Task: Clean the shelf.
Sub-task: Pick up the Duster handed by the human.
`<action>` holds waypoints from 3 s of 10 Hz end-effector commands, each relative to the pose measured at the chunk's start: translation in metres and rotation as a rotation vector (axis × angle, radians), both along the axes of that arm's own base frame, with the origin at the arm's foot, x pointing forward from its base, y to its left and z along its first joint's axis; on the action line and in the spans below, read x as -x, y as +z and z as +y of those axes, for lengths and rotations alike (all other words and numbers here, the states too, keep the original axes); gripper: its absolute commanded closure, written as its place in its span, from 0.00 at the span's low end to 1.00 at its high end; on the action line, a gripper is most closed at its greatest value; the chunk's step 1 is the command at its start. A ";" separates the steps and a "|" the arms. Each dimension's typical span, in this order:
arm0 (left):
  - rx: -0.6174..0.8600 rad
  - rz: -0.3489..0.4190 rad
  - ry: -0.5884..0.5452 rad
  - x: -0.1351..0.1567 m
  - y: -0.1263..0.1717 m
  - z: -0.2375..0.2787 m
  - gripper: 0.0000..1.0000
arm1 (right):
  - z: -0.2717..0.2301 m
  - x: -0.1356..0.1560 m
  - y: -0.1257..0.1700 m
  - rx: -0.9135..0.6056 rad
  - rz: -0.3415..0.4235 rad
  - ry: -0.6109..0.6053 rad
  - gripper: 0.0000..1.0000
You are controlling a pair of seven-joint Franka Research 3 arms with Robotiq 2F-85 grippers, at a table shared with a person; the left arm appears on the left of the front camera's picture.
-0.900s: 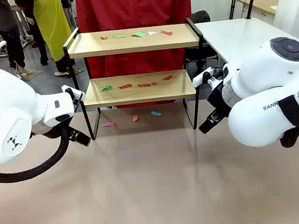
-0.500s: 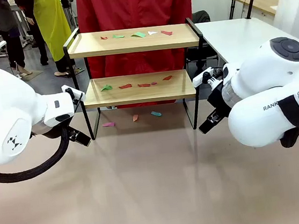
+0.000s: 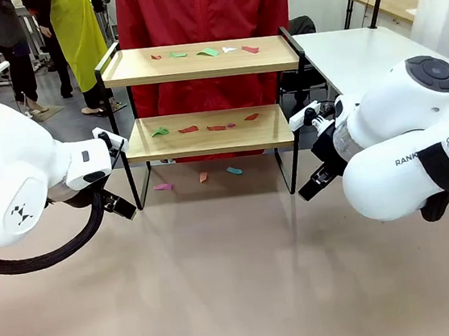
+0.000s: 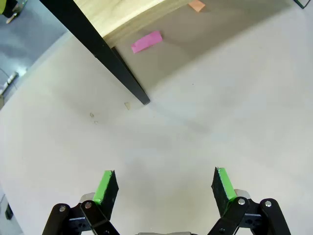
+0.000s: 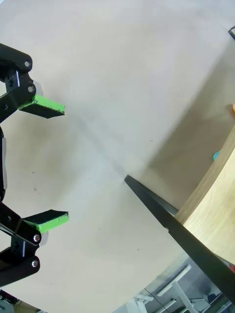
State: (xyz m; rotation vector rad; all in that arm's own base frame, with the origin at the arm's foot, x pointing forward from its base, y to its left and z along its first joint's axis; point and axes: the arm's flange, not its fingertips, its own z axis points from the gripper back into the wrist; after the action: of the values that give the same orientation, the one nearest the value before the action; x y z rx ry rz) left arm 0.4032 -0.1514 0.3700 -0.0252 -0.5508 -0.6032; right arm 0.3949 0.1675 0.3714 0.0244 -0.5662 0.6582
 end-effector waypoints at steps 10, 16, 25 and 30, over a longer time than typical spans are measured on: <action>0.342 -0.095 -0.608 -0.012 0.163 0.164 0.00 | -0.218 -0.059 0.140 -0.448 -0.241 0.333 0.00; 0.437 -0.292 -0.709 -0.028 0.116 0.189 0.00 | -0.308 -0.086 0.071 -0.584 -0.324 0.207 0.00; 0.620 -0.291 -0.587 -0.040 0.102 0.303 0.00 | -0.358 -0.103 0.059 -0.738 -0.497 0.319 0.00; 0.764 -0.373 -0.689 -0.063 0.068 0.366 0.00 | -0.406 -0.125 0.039 -0.791 -0.572 0.294 0.00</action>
State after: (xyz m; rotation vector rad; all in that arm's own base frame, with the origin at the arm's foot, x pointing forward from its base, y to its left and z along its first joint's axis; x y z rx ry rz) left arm 0.4575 0.2029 0.4410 -0.8119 -1.0690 -1.0008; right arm 0.5127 -0.2328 0.4101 0.6885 -1.3153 0.6732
